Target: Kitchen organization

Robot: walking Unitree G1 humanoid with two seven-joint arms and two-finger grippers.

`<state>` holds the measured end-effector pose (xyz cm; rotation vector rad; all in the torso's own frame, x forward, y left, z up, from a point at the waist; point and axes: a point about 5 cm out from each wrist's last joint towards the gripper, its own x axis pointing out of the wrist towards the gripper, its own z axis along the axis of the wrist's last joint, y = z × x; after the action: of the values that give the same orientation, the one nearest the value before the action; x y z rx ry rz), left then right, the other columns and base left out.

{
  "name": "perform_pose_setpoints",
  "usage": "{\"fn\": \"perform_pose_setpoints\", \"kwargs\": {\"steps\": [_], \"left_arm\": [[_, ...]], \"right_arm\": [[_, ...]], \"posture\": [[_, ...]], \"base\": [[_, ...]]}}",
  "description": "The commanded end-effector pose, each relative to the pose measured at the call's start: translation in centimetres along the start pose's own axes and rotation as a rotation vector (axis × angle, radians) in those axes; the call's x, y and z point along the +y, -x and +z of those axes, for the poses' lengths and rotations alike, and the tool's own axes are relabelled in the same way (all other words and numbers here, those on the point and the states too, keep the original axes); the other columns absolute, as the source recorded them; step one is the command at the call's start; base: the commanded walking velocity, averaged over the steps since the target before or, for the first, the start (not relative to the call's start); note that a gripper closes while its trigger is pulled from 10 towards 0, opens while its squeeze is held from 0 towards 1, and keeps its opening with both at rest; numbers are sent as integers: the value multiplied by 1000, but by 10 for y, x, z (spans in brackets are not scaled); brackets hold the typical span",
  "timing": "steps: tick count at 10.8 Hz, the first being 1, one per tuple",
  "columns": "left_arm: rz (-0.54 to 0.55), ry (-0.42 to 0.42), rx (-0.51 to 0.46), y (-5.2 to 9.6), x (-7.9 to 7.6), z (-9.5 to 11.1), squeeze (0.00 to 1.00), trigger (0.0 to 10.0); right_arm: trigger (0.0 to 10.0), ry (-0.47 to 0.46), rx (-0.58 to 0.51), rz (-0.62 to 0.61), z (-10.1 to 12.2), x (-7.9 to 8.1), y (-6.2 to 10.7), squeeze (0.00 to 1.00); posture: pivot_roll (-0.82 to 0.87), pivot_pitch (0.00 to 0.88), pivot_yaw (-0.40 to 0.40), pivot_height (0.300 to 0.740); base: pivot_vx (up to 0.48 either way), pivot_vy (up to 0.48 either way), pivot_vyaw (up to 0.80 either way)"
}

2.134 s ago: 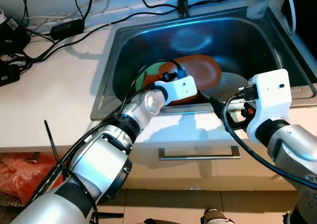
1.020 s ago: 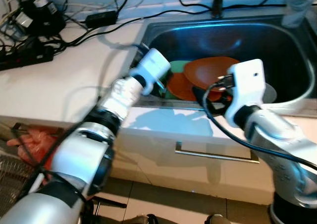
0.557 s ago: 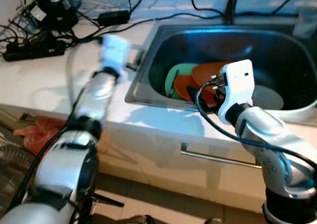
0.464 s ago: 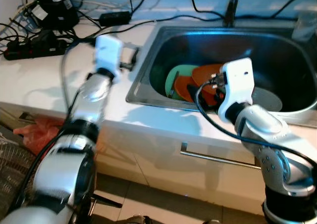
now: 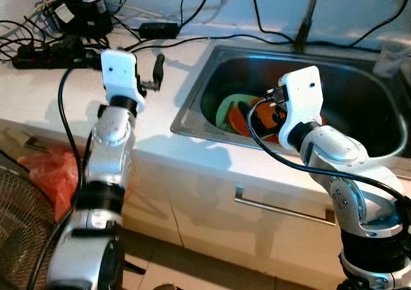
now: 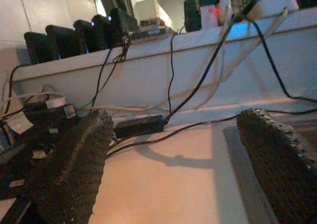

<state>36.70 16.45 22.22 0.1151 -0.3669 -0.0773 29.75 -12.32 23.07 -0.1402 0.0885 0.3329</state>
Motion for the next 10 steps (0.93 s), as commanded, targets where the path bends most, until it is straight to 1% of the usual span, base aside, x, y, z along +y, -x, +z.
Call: {"fn": "perform_pose_setpoints", "kwargs": {"steps": [1,2,3,4,5,6,7,8,10], "left_arm": [[-3,2,-13,2,-5,8,749,10000],[-23,4,-13,7,-13,12,0,10000],[-54,10,3,13,-20,14,0,10000],[-53,12,4,17,-21,16,0,10000],[-44,11,15,18,-19,18,0,10000],[-42,9,48,26,-17,16,0,10000],[-41,10,78,31,-14,14,0,10000],[-36,14,96,34,-12,14,0,10000],[-34,37,99,33,-17,18,0,10000]], "right_arm": [[10000,4,-5,-28,0,-3,-1,0],[10000,-5,-8,-41,-1,-3,-3,0],[10000,-13,-15,-52,-2,-2,-5,0],[10000,-26,-30,-75,-2,-4,-5,0],[10000,-27,-67,-91,0,-7,-4,0],[10000,-46,-104,-130,2,-12,-4,0],[10000,-53,-113,-155,0,-13,-5,0],[10000,-59,-126,-175,-1,-14,-5,0],[10000,-62,-142,-202,-1,-18,-6,0]], "posture": [[-45,1,55,740],[-37,11,62,740],[-32,17,73,740],[-26,15,81,740],[-16,13,87,740],[-2,9,93,740],[3,2,100,740],[6,0,102,740],[12,0,98,740]], "base": [[0,0,0],[0,0,0],[0,0,0],[0,0,0],[0,0,0],[0,0,0],[0,0,0],[0,0,0],[0,0,0]]}}
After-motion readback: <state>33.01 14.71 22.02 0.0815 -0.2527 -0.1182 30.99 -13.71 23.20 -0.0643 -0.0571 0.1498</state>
